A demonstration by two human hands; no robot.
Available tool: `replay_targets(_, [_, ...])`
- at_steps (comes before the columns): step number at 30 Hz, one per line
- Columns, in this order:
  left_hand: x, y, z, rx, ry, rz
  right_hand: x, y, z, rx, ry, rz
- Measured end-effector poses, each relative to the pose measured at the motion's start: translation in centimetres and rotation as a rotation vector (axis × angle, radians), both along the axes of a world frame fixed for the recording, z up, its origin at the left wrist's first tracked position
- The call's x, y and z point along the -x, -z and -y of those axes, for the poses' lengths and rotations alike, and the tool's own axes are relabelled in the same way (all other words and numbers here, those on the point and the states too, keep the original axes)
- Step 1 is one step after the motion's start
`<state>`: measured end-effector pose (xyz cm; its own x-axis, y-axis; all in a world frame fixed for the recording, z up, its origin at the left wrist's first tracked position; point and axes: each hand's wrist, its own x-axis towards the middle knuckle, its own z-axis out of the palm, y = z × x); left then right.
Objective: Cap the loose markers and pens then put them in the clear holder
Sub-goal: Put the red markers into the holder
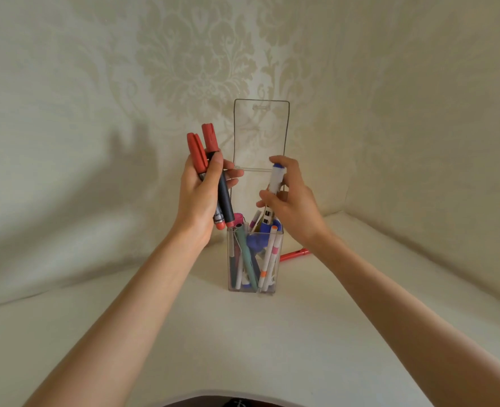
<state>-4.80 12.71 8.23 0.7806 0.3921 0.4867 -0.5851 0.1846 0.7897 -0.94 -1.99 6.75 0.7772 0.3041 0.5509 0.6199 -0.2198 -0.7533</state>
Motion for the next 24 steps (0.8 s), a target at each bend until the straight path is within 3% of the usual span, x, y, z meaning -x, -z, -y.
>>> replay_targets(6, [-0.3, 1.0, 0.4, 0.011, -0.002, -0.062, 0.7, -0.3, 0.1, 0.498, 0.121, 0.148])
replay_targets(8, [0.1, 1.2, 0.3, -0.008, 0.046, -0.049, 1.0, 0.0, 0.3, 0.533, 0.110, 0.136])
replay_targets(13, [1.7, 1.8, 0.2, -0.203, 0.313, -0.116, 1.0, -2.6, 1.6, -0.030, -0.010, -0.037])
replay_targets(18, [2.1, 0.9, 0.8, -0.299, 0.413, -0.125, 1.6, -4.6, 1.0, -0.168, -0.235, -0.140])
replay_targets(21, [1.5, -0.1, 1.5, -0.330, 0.244, -0.107, 1.6, -4.9, 1.0, -0.312, -0.178, -0.064])
replay_targets(24, [0.2, -1.3, 1.4, -0.134, -0.049, -0.103, 0.6, -5.7, 1.6, -0.361, 0.013, 0.047])
